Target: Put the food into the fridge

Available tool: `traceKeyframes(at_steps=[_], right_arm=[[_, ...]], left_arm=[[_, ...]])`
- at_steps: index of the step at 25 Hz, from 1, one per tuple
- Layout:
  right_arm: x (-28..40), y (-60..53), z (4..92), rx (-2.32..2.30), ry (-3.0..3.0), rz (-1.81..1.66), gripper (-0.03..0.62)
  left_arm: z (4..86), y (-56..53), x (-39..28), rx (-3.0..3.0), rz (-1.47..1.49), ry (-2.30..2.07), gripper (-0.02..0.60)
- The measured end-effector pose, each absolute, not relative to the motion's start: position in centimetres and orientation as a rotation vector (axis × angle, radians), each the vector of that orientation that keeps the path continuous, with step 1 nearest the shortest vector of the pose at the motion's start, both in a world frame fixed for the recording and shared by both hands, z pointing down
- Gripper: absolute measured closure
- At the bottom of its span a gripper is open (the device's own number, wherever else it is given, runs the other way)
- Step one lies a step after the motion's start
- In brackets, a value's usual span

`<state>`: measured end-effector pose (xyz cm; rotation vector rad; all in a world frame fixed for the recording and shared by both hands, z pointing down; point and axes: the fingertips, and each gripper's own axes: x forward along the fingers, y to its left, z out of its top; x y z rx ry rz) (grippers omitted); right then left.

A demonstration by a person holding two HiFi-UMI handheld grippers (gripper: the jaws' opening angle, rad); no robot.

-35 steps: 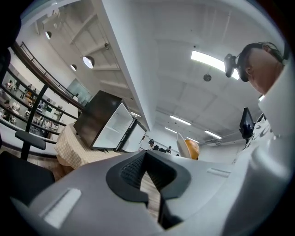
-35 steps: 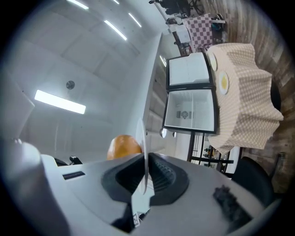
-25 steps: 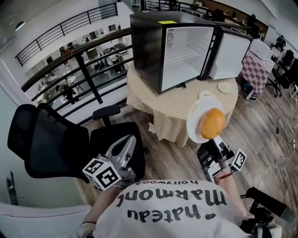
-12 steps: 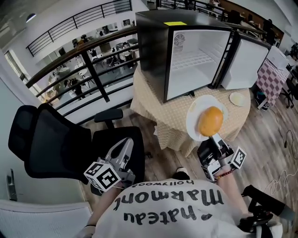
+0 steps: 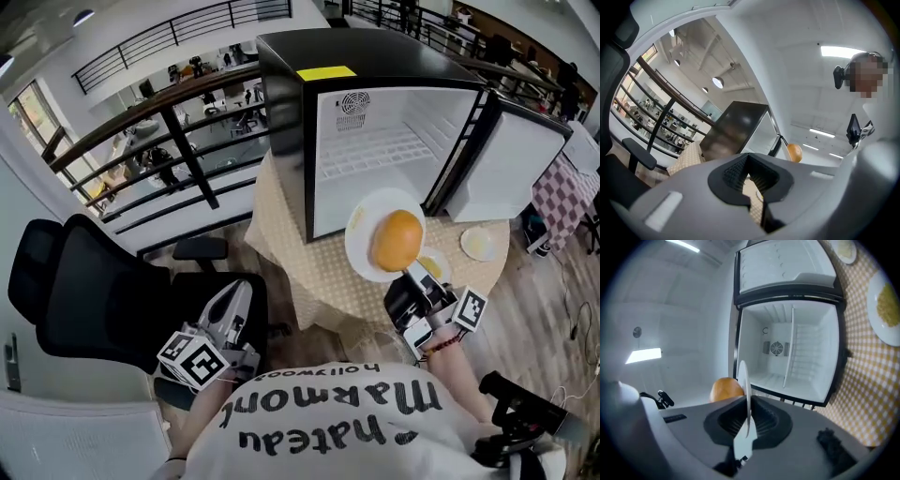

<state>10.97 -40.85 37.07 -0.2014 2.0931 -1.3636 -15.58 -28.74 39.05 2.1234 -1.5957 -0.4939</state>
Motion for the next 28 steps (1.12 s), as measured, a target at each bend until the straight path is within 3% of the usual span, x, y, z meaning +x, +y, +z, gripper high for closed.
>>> traceKeyframes(at_steps=[13, 28], right_arm=[[9.9, -51.9, 39.5, -0.195, 2.135, -1.664, 0.562], [6.6, -57.2, 41.7, -0.468, 1.953, -1.813, 0.562]], left_arm=[[39.9, -34.4, -11.0, 2.059, -0.508, -1.718, 0.575], [38.3, -39.9, -4.9, 2.339, -0.333, -1.265, 0.575]])
